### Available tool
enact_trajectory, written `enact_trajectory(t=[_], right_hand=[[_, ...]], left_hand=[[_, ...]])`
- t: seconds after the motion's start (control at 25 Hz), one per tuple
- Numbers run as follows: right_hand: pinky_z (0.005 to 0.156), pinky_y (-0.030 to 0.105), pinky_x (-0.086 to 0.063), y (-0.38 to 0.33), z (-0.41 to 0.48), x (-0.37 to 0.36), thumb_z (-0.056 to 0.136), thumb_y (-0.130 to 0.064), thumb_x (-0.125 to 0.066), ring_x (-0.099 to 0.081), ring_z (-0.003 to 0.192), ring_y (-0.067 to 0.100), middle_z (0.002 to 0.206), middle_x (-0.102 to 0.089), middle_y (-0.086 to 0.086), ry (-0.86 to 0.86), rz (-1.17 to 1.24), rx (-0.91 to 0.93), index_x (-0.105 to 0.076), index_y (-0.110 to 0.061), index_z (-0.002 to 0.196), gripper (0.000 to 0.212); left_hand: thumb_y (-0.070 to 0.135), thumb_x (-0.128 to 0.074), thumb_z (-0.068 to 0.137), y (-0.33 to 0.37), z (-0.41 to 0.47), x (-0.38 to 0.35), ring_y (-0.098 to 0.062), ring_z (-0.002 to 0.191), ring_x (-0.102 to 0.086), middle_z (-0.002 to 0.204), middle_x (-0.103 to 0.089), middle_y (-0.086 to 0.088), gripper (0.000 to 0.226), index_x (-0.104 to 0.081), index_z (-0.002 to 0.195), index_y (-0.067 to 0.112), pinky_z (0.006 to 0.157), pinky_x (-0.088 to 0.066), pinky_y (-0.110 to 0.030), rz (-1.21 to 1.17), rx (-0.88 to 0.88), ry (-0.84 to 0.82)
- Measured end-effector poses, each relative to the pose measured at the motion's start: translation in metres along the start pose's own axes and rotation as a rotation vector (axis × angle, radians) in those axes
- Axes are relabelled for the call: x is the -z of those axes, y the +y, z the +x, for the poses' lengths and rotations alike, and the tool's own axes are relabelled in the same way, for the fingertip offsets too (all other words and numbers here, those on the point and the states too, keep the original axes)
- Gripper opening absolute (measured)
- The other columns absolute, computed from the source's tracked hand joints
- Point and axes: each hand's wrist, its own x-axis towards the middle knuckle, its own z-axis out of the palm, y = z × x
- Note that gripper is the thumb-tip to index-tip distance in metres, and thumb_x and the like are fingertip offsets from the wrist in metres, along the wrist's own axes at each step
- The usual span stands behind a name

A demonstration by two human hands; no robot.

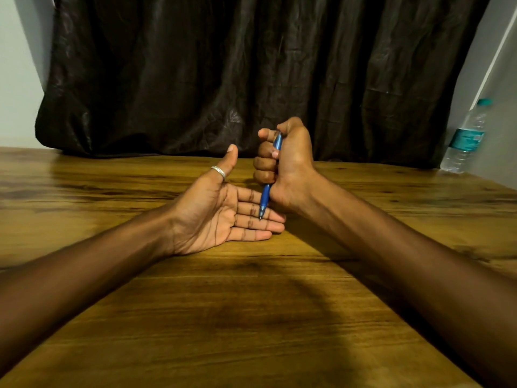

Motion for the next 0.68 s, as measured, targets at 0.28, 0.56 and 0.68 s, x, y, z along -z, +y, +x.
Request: enact_trajectory(t=[0.28, 0.56, 0.68], right_hand=[[0.038, 0.017, -0.015, 0.0008, 0.0024, 0.0011, 0.093, -0.034, -0.033, -0.018, 0.038, 0.009, 0.045, -0.027, -0.007, 0.008, 0.024, 0.008, -0.053, -0.015, 0.077, 0.032], [0.036, 0.016, -0.017, 0.0002, 0.0035, 0.0022, 0.092, -0.034, -0.033, -0.018, 0.036, 0.009, 0.044, -0.027, -0.007, -0.012, 0.037, 0.013, -0.053, -0.014, 0.077, 0.032], [0.038, 0.016, -0.015, 0.0002, 0.0032, 0.002, 0.09, -0.031, -0.033, -0.017, 0.037, 0.009, 0.044, -0.026, -0.007, -0.006, 0.033, 0.019, -0.052, -0.014, 0.078, 0.028]], left_hand=[[0.085, -0.03, 0.084, -0.0003, 0.0001, 0.0002, -0.04, 0.121, -0.068, 0.127, -0.067, -0.033, 0.112, -0.05, 0.139, -0.01, 0.105, -0.051, -0.046, -0.013, 0.003, -0.001], [0.084, -0.031, 0.083, 0.0, -0.0001, -0.0009, -0.04, 0.12, -0.068, 0.125, -0.068, -0.033, 0.111, -0.05, 0.138, -0.01, 0.104, -0.051, -0.046, -0.011, 0.001, 0.007], [0.084, -0.03, 0.084, -0.0003, 0.0002, -0.0006, -0.039, 0.119, -0.069, 0.124, -0.068, -0.033, 0.111, -0.051, 0.137, -0.011, 0.104, -0.052, -0.045, -0.001, -0.001, 0.013]])
